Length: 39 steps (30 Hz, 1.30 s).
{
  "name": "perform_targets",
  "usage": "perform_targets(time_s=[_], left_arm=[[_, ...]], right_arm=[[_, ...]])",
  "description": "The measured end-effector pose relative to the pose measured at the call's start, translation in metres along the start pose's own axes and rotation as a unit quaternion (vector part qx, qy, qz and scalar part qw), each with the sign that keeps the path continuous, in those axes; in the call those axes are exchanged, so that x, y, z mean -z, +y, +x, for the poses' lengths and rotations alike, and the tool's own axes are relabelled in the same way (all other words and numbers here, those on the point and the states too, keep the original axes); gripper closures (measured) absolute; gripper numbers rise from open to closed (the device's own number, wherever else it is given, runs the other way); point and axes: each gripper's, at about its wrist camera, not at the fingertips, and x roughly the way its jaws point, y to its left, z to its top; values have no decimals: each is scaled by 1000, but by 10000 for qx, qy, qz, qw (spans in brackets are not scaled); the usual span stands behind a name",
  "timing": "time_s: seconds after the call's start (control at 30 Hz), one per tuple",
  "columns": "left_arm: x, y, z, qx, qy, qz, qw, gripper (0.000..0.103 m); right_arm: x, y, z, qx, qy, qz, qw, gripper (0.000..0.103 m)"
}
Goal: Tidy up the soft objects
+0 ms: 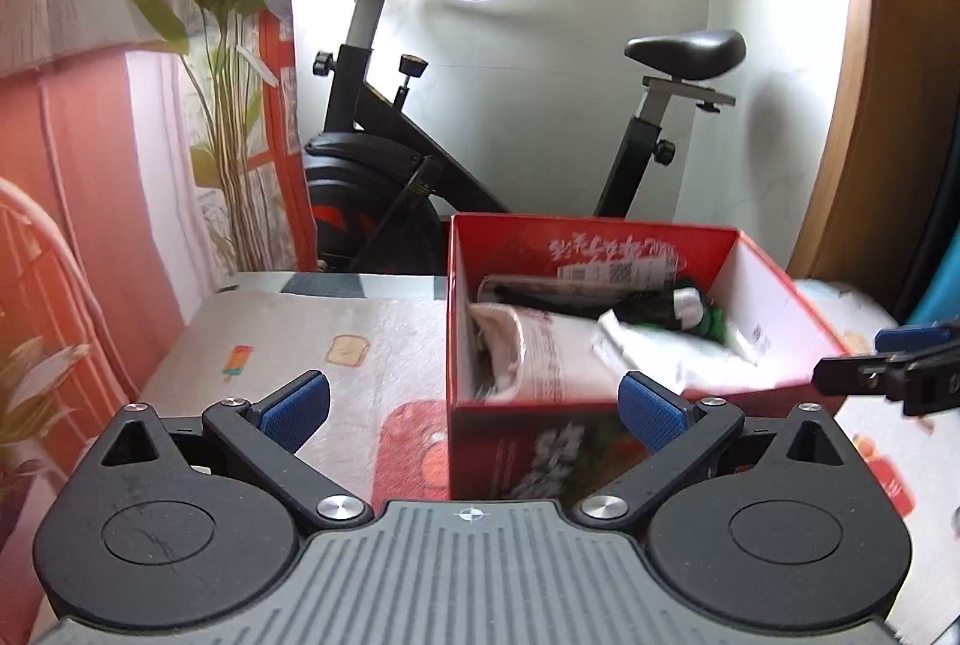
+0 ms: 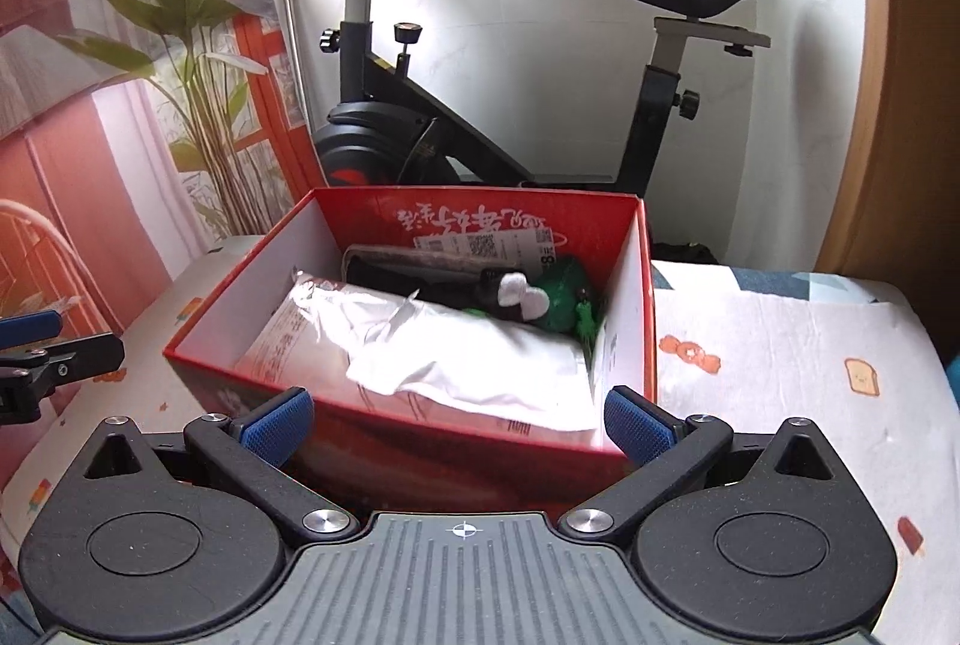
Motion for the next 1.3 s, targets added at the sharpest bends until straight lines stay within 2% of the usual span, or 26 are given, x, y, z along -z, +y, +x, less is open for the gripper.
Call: perform_targets(time_s=[0.1, 0.4, 0.77, 0.87, 0.93, 1.03, 1.1, 1.3], left_arm=[[19, -4, -8, 26, -77, 96, 9999, 0], [63, 3, -7, 266, 105, -111, 9995, 0], [84, 23, 18, 265, 504, -326, 9978, 0], [88, 27, 26, 366, 585, -434, 9967, 6], [90, 29, 32, 478, 677, -525, 9952, 16], [94, 30, 43, 702, 828, -655, 9919, 21], [97, 29, 51, 784, 879, -699, 9906, 22], [103, 29, 76, 850, 1121, -848, 9864, 22]], right_arm=[[19, 0, -6, -41, -45, -1, 10000, 0], [60, 0, -7, -8, -166, -95, 9998, 0], [85, 4, 12, -60, 22, -223, 9997, 0], [93, 3, 23, -128, 130, -206, 9996, 1], [98, 3, 31, -213, 210, -188, 9994, 2], [105, 5, 43, -290, 315, -202, 9989, 10], [110, 4, 51, -330, 394, -181, 9985, 18], [124, 3, 66, -265, 462, 59, 9986, 18]])
